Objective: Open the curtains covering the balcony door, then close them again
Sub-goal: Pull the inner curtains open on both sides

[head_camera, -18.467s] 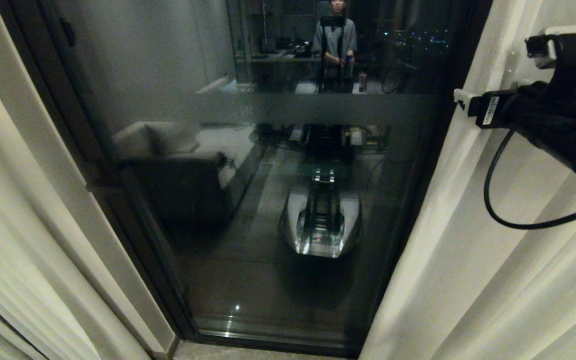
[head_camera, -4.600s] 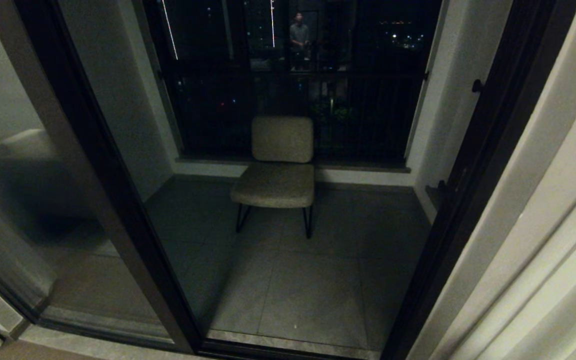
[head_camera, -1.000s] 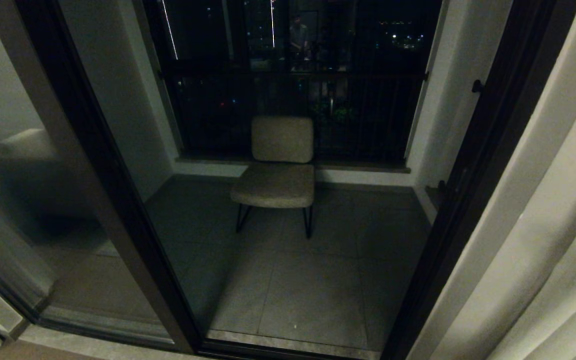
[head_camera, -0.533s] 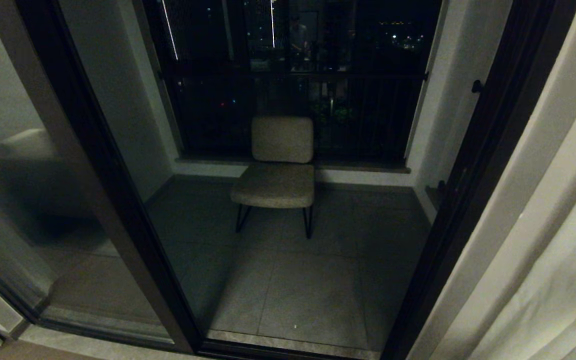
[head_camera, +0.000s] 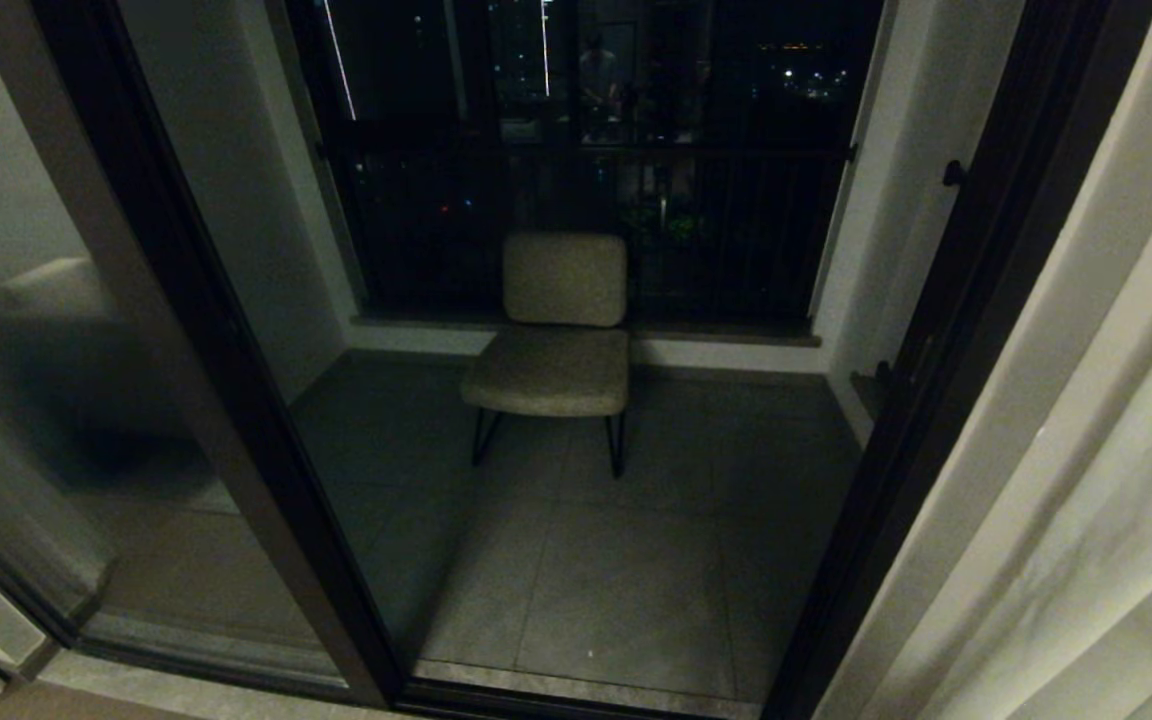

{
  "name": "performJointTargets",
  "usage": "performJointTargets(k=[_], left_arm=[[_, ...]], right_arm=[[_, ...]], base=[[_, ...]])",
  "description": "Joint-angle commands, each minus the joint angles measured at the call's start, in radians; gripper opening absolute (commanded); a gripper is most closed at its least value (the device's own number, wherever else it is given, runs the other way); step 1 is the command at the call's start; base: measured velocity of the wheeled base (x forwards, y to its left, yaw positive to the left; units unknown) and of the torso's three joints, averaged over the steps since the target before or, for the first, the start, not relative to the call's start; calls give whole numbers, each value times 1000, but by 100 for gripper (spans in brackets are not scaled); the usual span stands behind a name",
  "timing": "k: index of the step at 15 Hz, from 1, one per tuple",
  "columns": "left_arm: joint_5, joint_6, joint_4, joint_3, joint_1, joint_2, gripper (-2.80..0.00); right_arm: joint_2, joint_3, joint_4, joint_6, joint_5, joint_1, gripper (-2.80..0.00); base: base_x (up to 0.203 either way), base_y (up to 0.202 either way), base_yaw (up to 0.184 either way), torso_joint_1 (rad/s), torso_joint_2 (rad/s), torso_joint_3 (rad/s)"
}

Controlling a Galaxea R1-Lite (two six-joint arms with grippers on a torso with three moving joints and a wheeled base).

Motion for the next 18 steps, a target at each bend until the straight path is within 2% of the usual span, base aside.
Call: performJointTargets(k=[1,3,6,10,12,18], left_arm=[[1,0,0,0,0,0,-280],[0,0,0,0,0,0,-280],[0,0,0,0,0,0,-280],[0,0,0,0,0,0,-280],[0,0,0,0,0,0,-280],[0,0,0,0,0,0,-280]], right_arm=[[0,2,2,7,1,0,-280],[-1,1,4,20,-3,53,-280],[-96,1,79,33,-75,146,-280],[-287,1,129,96,-99,158,-280],[-285,1,131,139,-105,158,-280],[-285,0,130,143,-106,158,-280]], base=[[0,0,0,0,0,0],[0,0,0,0,0,0],[0,0,0,0,0,0],[0,0,0,0,0,0],[0,0,0,0,0,0],[0,0,0,0,0,0]])
